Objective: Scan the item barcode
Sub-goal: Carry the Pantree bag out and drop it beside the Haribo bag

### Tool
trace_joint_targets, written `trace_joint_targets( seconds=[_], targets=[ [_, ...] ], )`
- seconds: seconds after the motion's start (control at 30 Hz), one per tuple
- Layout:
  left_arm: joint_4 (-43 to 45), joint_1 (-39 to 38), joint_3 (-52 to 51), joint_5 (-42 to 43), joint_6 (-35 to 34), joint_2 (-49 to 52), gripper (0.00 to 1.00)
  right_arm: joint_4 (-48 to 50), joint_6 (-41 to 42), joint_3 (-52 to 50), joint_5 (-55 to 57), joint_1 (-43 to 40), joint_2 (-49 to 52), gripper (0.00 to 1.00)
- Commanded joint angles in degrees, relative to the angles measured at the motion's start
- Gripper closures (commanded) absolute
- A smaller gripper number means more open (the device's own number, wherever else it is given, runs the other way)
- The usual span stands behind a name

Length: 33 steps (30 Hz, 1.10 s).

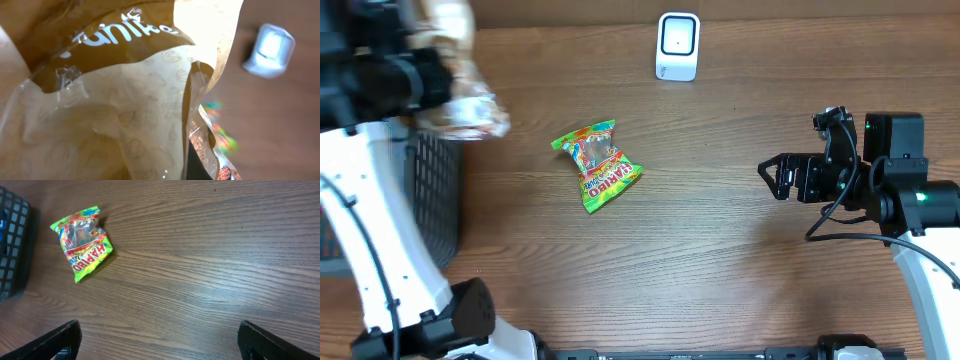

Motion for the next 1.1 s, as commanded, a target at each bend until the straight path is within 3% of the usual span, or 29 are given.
trace_joint_targets(
  seconds=[0.0, 0.3, 0.53, 0.8, 0.87, 1.0, 1.07],
  targets=[
    [1.51, -6.19, -5.62, 3.65, 1.88, 0.04, 0.96, 0.61, -0.09, 1.64, -0.44, 0.48, -0.13, 0.00],
    [19.21, -19.85, -32.63, 2.89, -10.21, 0.07, 0.96, 0.76, -0.31, 1.60, -0.46, 0.48, -0.13, 0.00],
    [34.91, -26.99, -50.38, 0.98, -10.99, 0.07, 0.96, 0.72, -0.26, 1.60, -0.48, 0.48, -0.13, 0.00],
    [36.50, -27.69, -59.23, -13.66, -19.87, 0.07, 0.96, 0.79, -0.28, 1.60, -0.46, 0.48, -0.13, 0.00],
    [37.16, -27.69, -60.30, -14.32, -19.74, 0.07, 0.88, 0.79, -0.28, 1.60, -0.46, 0.48, -0.13, 0.00],
    [37.62, -27.76, -60.94, -14.12, -19.67, 0.07, 0.50, 0.76, -0.26, 1.60, -0.48, 0.48, -0.13, 0.00],
    [37.75, -27.74, -60.92, -14.08, -19.65, 0.07, 0.39, 0.76, -0.26, 1.60, -0.48, 0.48, -0.13, 0.00]
  ],
)
